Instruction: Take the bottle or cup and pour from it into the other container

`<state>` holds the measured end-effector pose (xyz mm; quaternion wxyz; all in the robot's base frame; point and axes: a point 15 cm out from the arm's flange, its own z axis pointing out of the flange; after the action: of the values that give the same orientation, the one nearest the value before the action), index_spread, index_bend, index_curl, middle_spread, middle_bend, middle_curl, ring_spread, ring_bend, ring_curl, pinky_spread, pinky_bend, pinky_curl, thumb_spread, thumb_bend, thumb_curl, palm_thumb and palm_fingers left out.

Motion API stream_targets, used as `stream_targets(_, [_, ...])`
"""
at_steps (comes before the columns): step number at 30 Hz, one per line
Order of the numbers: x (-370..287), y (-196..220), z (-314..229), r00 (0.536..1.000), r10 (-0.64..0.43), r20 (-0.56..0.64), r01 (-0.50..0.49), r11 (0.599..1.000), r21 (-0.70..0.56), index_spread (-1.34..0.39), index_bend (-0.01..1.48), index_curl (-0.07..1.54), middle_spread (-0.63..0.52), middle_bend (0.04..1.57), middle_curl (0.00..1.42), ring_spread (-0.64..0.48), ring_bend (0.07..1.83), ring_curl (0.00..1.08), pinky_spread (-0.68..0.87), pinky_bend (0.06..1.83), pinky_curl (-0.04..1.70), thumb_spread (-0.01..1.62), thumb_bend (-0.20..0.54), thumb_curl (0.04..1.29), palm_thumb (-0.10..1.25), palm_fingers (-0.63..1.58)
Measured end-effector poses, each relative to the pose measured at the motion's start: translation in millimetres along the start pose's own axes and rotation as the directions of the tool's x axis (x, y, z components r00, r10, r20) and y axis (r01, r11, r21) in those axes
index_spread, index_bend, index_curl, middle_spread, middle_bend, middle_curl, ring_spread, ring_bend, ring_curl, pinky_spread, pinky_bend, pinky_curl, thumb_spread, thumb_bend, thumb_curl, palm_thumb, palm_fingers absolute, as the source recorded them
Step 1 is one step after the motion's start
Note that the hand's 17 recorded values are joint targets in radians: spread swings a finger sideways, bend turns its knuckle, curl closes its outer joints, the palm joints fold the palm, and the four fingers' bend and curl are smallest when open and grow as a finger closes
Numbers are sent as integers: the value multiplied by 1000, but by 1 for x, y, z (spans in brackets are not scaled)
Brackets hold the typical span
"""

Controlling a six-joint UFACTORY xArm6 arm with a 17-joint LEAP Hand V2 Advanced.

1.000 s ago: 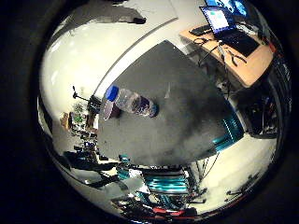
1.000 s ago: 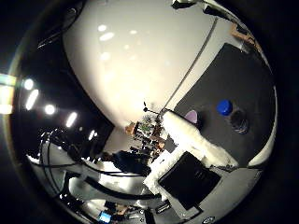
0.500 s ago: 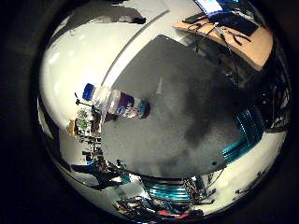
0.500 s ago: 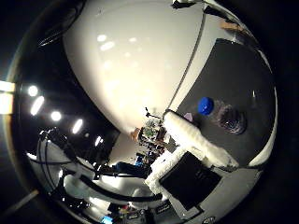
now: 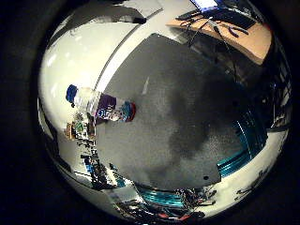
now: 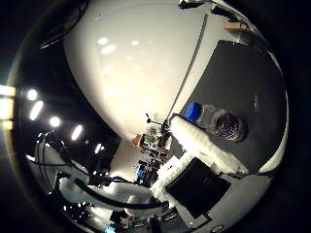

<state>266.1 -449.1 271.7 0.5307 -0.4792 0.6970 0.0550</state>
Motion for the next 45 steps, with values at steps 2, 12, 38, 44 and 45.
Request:
stream_targets(2, [3,-1,5,1000,-1,0,1,1000,-3,-293,182,360,-65,360,390,70,655,154,494,938,-11,1053,-24,392,662,349])
stream_targets(12, [13,5,24,1000,11,17,-11,999,-38,-293,183,361,-57,361,390,74,649,153,493,919,-12,1052,-24,394,662,348])
stream_targets(38, [11,27,96,1000,4,18,-1,986,-168,-253,174,334,-19,332,378,103,598,174,501,945,-8,1020,-25,375,648,278])
stream_targets(44, [3,29,120,1000,1,30,5,980,-198,-234,175,333,-5,349,381,104,607,176,485,934,-11,1020,-24,374,652,301])
stream_targets(45, [2,31,123,1000,2,31,4,979,-204,-227,171,331,-5,354,381,105,616,178,479,938,-10,1017,-24,377,656,311])
